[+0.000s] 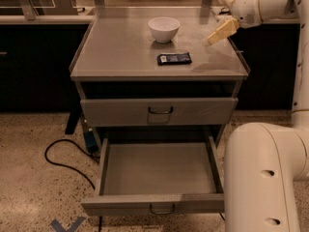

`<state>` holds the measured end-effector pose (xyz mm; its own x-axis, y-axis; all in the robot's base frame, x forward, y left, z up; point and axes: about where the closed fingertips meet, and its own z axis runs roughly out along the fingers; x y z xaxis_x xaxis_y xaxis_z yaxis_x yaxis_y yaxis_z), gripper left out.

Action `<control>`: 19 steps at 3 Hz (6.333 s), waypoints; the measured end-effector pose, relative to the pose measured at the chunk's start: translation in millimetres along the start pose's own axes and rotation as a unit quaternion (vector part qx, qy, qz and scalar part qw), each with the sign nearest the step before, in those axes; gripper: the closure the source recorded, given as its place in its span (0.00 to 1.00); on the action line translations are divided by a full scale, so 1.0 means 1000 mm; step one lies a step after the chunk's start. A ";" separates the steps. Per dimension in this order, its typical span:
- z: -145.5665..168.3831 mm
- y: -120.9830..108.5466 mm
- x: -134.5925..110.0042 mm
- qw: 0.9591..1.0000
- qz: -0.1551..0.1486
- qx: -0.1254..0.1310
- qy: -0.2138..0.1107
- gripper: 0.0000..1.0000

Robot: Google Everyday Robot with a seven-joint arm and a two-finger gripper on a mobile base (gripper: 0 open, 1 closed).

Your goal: Place rxbar blueberry into middle drawer

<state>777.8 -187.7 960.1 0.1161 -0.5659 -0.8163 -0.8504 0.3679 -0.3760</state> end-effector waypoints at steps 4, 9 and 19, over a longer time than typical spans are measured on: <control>0.047 0.035 0.074 0.992 0.103 -0.072 0.033 0.00; 0.120 0.090 0.091 0.975 0.115 -0.177 0.073 0.00; 0.117 0.089 0.086 0.975 0.115 -0.177 0.073 0.36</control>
Offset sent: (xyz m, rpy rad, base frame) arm 0.0214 -0.0266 -0.0484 0.0735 0.1596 -0.0345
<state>771.9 -117.4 805.0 -0.1503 -0.6063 -0.7809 -0.9721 0.2346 0.0050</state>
